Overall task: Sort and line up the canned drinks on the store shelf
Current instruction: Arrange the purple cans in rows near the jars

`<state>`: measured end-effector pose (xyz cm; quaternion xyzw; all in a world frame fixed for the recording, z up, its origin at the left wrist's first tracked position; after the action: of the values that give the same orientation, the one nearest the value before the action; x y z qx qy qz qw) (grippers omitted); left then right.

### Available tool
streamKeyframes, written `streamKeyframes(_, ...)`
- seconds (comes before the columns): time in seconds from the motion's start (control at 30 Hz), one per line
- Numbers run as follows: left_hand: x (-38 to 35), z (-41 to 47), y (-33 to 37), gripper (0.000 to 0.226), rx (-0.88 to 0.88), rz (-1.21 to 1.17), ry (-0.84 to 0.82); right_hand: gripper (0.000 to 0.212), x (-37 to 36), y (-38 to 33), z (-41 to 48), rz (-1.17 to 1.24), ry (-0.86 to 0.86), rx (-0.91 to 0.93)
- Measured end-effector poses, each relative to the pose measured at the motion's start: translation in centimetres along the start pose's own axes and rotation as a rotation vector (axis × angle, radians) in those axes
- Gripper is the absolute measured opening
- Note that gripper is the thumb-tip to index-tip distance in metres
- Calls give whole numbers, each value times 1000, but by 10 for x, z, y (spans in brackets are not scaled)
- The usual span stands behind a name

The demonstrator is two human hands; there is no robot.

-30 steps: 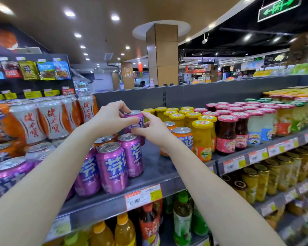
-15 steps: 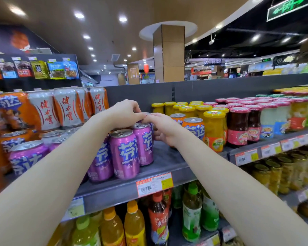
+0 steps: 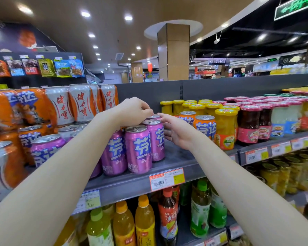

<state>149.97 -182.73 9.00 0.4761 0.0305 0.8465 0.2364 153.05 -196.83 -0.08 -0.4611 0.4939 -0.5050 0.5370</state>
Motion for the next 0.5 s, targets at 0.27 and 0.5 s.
streamKeyframes(0.27, 32, -56, 6, 43, -108, 69, 57, 29, 18, -3, -38, -165, 274, 311)
streamKeyframes(0.5, 39, -77, 8, 72, -117, 240, -18, 59, -1, 14, -57, -396, 41, 262)
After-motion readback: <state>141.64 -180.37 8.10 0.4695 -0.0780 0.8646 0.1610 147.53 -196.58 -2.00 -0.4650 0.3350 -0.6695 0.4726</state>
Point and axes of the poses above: each hand's wrist, its own z-axis towards the middle knuckle, its own x-axis out of the back of the hand, y = z × x, the point moved 6 cm from there along z, towards the middle knuckle, and after that the axes turned 13 degrees about y, right-handed, at the moved point
